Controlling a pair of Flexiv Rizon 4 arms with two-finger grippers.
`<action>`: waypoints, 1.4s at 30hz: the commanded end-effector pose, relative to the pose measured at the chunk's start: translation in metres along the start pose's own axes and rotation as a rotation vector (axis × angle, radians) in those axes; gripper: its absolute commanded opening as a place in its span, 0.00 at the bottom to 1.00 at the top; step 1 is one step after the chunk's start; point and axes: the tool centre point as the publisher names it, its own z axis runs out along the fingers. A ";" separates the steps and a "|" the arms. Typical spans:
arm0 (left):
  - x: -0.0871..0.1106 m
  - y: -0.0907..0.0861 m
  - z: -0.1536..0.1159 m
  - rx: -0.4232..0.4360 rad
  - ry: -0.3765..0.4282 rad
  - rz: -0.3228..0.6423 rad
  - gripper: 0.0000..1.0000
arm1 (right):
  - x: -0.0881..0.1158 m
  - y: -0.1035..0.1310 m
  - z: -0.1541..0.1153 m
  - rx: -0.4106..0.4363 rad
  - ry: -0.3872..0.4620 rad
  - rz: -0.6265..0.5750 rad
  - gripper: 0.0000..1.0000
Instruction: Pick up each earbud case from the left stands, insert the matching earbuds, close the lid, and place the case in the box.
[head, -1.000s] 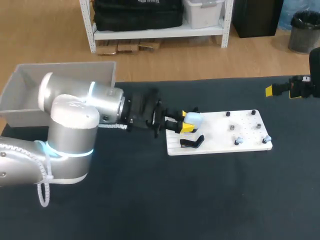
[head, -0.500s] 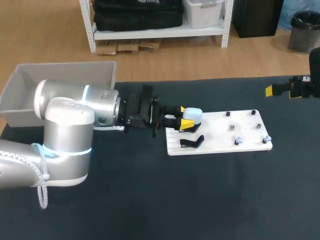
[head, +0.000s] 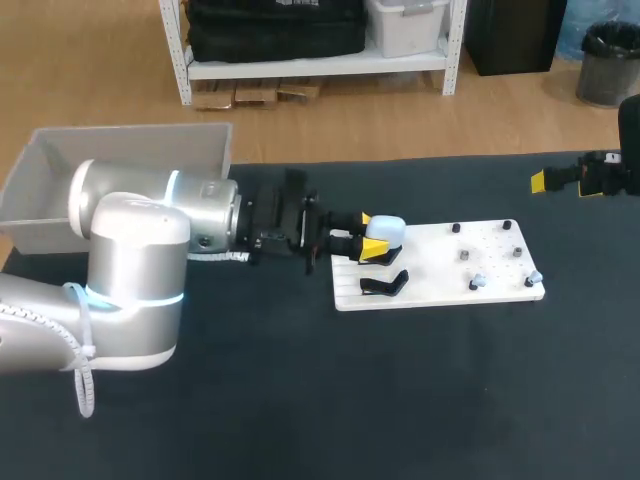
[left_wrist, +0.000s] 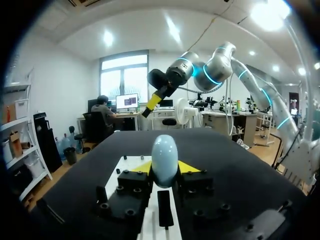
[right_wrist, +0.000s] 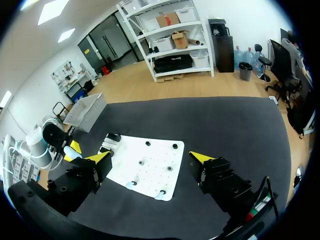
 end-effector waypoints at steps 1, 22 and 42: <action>0.000 -0.001 -0.001 -0.003 -0.003 0.001 0.00 | 0.000 0.000 0.000 0.000 0.000 0.000 1.00; -0.011 -0.008 0.031 0.024 -0.117 0.077 0.00 | 0.000 0.000 0.000 0.000 0.000 0.000 1.00; -0.010 0.001 0.042 0.016 -0.163 0.045 0.00 | 0.027 0.031 -0.016 -0.043 0.019 -0.107 1.00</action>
